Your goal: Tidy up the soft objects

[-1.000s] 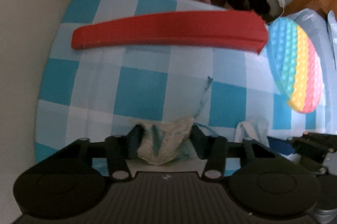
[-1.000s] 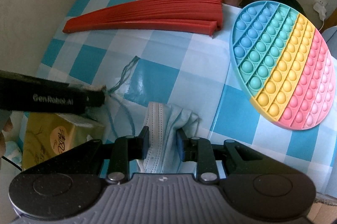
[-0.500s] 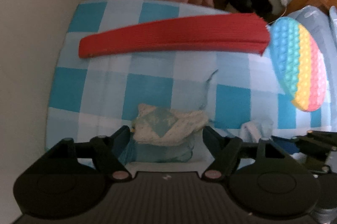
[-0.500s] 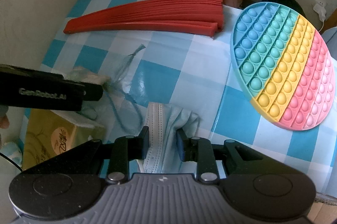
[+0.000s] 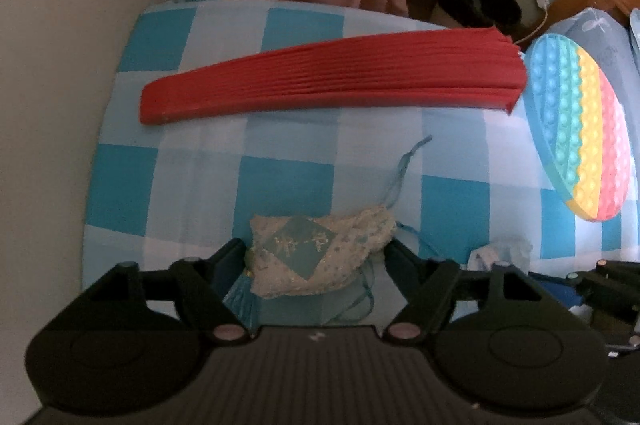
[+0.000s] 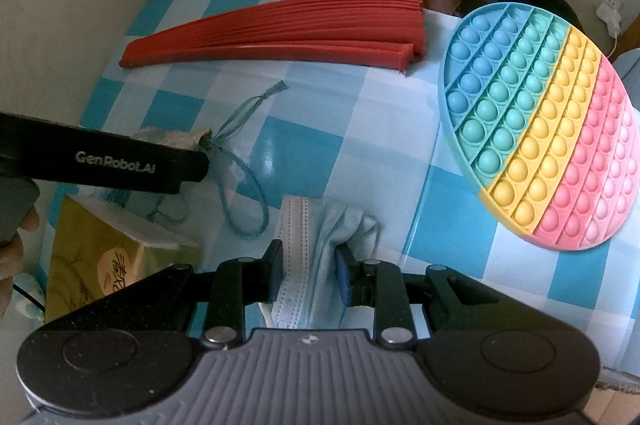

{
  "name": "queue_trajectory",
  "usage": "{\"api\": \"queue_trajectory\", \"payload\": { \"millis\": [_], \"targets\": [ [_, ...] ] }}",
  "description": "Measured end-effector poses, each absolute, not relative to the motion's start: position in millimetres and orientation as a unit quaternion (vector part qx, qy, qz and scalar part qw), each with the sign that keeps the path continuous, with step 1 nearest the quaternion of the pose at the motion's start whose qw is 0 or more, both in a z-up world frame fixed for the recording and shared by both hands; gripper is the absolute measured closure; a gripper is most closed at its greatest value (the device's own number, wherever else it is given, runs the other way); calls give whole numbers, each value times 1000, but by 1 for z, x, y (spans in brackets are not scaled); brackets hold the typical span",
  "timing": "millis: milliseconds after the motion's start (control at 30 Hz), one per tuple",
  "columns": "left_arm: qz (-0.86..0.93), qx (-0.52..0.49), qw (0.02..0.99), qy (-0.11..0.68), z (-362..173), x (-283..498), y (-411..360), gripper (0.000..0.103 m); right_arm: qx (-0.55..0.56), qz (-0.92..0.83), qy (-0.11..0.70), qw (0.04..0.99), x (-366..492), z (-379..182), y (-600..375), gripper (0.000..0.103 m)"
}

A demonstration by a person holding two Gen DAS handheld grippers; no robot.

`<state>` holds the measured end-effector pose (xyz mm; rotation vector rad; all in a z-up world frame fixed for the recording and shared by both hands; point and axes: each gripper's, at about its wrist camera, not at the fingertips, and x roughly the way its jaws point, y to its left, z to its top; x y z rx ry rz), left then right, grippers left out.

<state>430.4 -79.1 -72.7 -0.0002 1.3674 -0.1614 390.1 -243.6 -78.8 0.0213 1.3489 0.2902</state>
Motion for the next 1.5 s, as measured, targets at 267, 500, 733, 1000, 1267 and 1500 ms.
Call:
{"api": "queue_trajectory", "payload": {
  "millis": [267,500,733,1000,1267,1500],
  "targets": [
    [-76,-15,781,619,-66,427,-73,56,16,133,620,773,389,-76,-246,73],
    [-80,-18,790,608,-52,421,-71,60,15,135,609,781,384,-59,-241,74],
    [-88,-15,804,587,-25,407,-69,61,11,140,595,791,372,-34,-238,74],
    [-98,-13,821,562,15,383,-71,61,3,142,575,806,346,0,-235,74],
    [-113,4,834,539,52,339,-79,61,-1,143,551,822,304,41,-243,73],
    [-147,30,835,529,69,296,-107,61,-10,126,546,828,260,53,-265,73]
  ]
}}
